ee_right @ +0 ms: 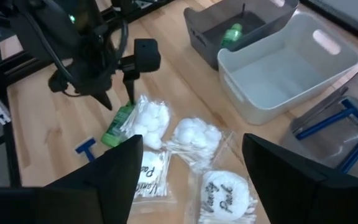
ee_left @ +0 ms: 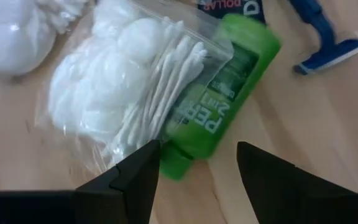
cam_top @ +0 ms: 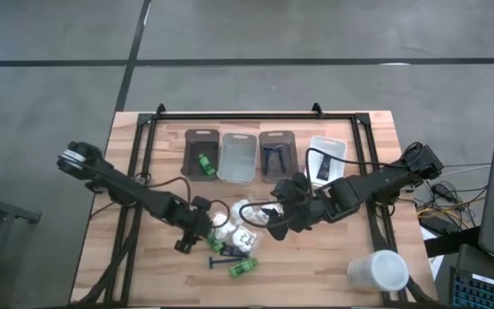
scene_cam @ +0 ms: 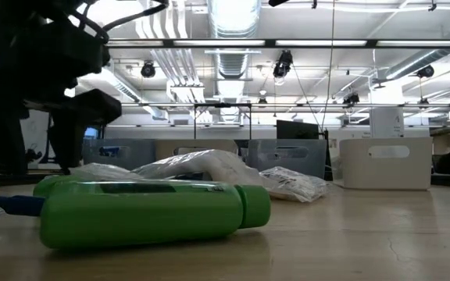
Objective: Pick & Place Travel size toiletries
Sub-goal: Put the green shampoo into the left black bin
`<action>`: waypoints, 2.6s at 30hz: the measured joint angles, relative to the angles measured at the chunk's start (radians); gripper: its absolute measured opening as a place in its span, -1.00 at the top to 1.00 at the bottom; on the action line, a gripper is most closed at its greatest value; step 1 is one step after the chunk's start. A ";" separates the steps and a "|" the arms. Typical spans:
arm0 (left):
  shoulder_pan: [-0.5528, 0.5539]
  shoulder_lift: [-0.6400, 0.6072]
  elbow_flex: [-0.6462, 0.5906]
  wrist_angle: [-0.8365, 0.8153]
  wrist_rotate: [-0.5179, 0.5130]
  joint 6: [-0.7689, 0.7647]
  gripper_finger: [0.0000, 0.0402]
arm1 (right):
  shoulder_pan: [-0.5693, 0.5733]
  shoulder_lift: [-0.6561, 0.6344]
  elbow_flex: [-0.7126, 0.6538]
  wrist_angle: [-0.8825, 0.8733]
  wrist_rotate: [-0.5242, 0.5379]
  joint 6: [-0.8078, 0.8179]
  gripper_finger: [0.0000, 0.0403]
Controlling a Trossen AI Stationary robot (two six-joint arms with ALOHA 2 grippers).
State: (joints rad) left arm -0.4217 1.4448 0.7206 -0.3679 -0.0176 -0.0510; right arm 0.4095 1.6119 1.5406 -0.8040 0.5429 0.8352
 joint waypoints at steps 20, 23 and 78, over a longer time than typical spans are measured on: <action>-0.015 0.148 0.094 0.014 0.035 0.013 -0.08 | 0.000 0.000 -0.010 -0.008 -0.028 -0.001 -0.13; -0.033 0.148 0.094 0.037 0.028 0.031 -0.08 | 0.000 0.000 -0.013 -0.008 -0.028 0.000 -0.12; -0.139 0.157 0.094 0.131 -0.032 0.285 -0.37 | 0.000 0.000 -0.084 -0.006 -0.114 0.086 -0.72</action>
State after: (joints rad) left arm -0.5605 1.6017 0.8146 -0.2364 -0.0493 0.2337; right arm 0.4099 1.6119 1.4569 -0.8104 0.4289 0.9208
